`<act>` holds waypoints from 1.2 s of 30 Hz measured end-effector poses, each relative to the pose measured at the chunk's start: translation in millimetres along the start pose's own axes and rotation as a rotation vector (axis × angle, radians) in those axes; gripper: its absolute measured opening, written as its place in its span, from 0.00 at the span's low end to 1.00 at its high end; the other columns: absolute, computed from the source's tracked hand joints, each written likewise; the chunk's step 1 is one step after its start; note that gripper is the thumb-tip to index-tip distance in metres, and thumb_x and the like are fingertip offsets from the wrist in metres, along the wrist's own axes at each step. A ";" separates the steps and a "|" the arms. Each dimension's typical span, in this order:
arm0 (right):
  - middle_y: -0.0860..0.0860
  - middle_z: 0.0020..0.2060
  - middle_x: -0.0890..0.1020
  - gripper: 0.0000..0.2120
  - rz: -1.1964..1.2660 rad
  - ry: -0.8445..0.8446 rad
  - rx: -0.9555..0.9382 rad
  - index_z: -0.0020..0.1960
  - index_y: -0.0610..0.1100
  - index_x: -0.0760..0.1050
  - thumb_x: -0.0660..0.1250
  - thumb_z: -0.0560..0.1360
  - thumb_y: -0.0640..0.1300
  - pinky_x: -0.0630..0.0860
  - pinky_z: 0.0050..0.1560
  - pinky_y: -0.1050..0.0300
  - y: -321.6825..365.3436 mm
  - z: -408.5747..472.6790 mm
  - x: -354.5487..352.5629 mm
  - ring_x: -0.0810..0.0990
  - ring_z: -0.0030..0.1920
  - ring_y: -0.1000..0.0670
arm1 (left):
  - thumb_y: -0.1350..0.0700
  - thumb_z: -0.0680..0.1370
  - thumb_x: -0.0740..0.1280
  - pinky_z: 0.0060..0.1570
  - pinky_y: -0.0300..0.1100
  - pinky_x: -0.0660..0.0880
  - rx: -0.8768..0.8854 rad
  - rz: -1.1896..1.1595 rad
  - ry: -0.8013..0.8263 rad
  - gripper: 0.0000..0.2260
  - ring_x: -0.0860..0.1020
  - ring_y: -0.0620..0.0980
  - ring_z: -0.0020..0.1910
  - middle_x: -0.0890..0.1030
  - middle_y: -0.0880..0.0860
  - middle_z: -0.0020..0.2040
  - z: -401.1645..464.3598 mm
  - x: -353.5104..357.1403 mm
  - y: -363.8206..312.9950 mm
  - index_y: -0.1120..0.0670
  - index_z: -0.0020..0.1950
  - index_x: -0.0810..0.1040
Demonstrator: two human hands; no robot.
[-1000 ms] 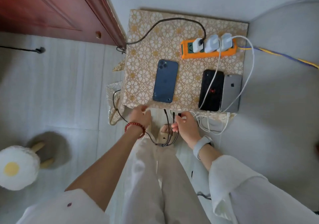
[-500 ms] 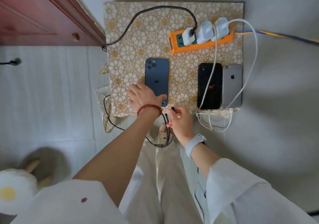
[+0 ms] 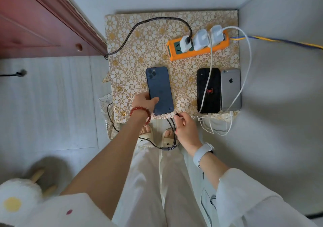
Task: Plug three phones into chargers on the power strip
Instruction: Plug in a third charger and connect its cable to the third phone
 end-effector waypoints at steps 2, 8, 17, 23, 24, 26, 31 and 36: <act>0.55 0.32 0.72 0.10 0.028 0.024 -0.024 0.51 0.42 0.72 0.55 0.79 0.46 0.72 0.43 0.48 4.6 -3.8 3.7 0.73 0.37 0.47 | 0.65 0.75 0.64 0.41 0.46 0.80 -0.095 -0.256 0.126 0.10 0.80 0.58 0.48 0.79 0.59 0.52 -5.7 -4.0 5.2 0.65 0.56 0.75; 0.56 0.28 0.71 0.12 0.144 0.062 -0.010 0.50 0.43 0.76 0.54 0.79 0.42 0.70 0.42 0.53 9.7 -26.1 6.7 0.72 0.33 0.51 | 0.66 0.76 0.62 0.35 0.41 0.80 -0.173 -0.513 0.196 0.11 0.80 0.54 0.41 0.80 0.57 0.46 -17.4 -9.9 9.7 0.66 0.57 0.73; 0.56 0.23 0.70 0.11 0.262 0.005 0.046 0.41 0.36 0.75 0.59 0.76 0.43 0.68 0.36 0.51 22.6 -29.1 11.9 0.67 0.26 0.52 | 0.66 0.76 0.62 0.44 0.44 0.76 -0.203 -0.543 0.193 0.08 0.80 0.51 0.38 0.78 0.61 0.49 -17.8 -6.0 14.0 0.67 0.54 0.74; 0.56 0.22 0.71 0.10 0.262 0.009 0.049 0.42 0.37 0.76 0.59 0.76 0.42 0.68 0.36 0.53 20.1 -31.8 12.8 0.67 0.23 0.56 | 0.68 0.76 0.62 0.28 0.40 0.79 -0.237 -0.597 0.225 0.06 0.79 0.54 0.38 0.78 0.60 0.44 -20.6 -7.4 9.3 0.67 0.51 0.73; 0.56 0.23 0.71 0.10 0.261 0.004 0.046 0.43 0.37 0.76 0.59 0.76 0.41 0.68 0.37 0.53 20.8 -32.4 13.0 0.67 0.24 0.56 | 0.68 0.76 0.62 0.26 0.39 0.79 -0.242 -0.604 0.226 0.05 0.79 0.55 0.38 0.78 0.59 0.43 -20.8 -7.8 8.8 0.67 0.51 0.74; 0.54 0.24 0.70 0.10 0.258 -0.005 0.036 0.43 0.36 0.75 0.59 0.76 0.41 0.68 0.38 0.52 22.1 -32.9 13.7 0.68 0.26 0.55 | 0.68 0.76 0.61 0.25 0.39 0.79 -0.248 -0.611 0.236 0.03 0.79 0.55 0.38 0.79 0.59 0.41 -21.0 -7.9 8.2 0.67 0.46 0.74; 0.57 0.20 0.69 0.09 0.366 -0.016 0.077 0.40 0.39 0.75 0.60 0.76 0.40 0.65 0.34 0.56 21.6 -33.9 13.8 0.65 0.23 0.57 | 0.68 0.76 0.61 0.36 0.43 0.79 -0.242 -0.618 0.264 0.06 0.79 0.57 0.44 0.79 0.59 0.45 -20.0 -6.6 7.4 0.67 0.52 0.73; 0.56 0.22 0.66 0.10 0.361 -0.030 0.077 0.39 0.37 0.75 0.60 0.75 0.39 0.64 0.38 0.52 22.6 -33.5 13.4 0.63 0.29 0.51 | 0.67 0.76 0.61 0.46 0.46 0.76 -0.244 -0.588 0.268 0.07 0.78 0.57 0.46 0.78 0.60 0.50 -18.7 -6.2 8.4 0.67 0.53 0.73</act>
Point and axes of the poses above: each hand's wrist, its own z-axis towards the middle knuckle, its own x-axis out of the palm, y = z × x, the point moved 3 cm from there along z, towards the middle knuckle
